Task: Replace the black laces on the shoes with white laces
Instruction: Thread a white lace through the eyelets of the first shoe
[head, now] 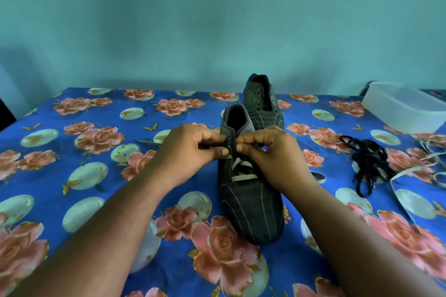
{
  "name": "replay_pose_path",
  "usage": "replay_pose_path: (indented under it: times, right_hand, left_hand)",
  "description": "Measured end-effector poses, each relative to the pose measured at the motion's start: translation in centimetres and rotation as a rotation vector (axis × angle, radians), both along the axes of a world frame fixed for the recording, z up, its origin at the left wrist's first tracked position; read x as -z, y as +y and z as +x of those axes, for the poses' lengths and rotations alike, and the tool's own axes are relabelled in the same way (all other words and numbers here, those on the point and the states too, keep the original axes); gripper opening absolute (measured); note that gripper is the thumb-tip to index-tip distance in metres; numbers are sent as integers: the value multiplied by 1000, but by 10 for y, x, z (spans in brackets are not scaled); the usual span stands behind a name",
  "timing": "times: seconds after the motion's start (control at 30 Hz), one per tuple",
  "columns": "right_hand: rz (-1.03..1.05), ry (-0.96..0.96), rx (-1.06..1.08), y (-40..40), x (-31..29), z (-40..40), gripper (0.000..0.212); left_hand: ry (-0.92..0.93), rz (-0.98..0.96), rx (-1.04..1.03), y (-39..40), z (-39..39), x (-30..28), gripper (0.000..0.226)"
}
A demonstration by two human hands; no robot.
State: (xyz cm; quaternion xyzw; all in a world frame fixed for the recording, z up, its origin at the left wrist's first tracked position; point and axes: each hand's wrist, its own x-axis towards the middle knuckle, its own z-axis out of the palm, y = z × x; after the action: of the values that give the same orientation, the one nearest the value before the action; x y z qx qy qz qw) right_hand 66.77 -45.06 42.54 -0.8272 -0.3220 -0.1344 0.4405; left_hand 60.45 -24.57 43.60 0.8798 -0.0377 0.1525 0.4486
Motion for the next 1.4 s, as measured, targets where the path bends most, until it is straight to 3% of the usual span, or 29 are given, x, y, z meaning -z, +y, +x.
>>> replay_pose_path:
  times: [0.23, 0.33, 0.47, 0.6, 0.7, 0.8, 0.93, 1.03, 1.17, 1.23, 1.3, 1.4]
  right_hand:
    - [101, 55, -78, -2, 0, 3, 12]
    - [41, -68, -30, -4, 1, 7, 12]
    - [-99, -40, 48, -8, 3, 15, 37]
    - [-128, -26, 32, -13, 6, 18, 34]
    - [-107, 1, 11, -15, 6, 19, 34]
    - [-103, 24, 11, -16, 7, 18, 35]
    - [-99, 46, 10, -16, 6, 18, 36]
    - [-97, 50, 8, -15, 7, 18, 36]
    - [-77, 53, 6, -14, 8, 18, 36]
    - [-75, 49, 4, -14, 9, 18, 36]
    - [-75, 43, 4, -13, 9, 18, 36]
    - [-68, 42, 4, -13, 8, 17, 37]
  left_hand:
    - [-151, 117, -8, -3, -3, 2, 9]
    - [-152, 151, 26, -2, -3, 1, 7]
    - [-9, -28, 14, 1, -4, -3, 9]
    - [136, -279, -38, 8, -4, -7, 9]
    - [142, -408, -152, 20, 1, -5, 14]
    - [81, -453, -409, 40, 10, -2, 19]
    - [-21, -286, -676, 63, 14, 4, 15]
    - [-46, -115, -533, 52, 14, 5, 20]
    - [-142, 65, -97, 25, 10, 4, 15]
    - [-84, 102, 65, 20, 10, 10, 29]
    - [-7, 113, 119, 17, 10, 13, 41]
    - [31, 51, 108, 12, 10, 13, 32]
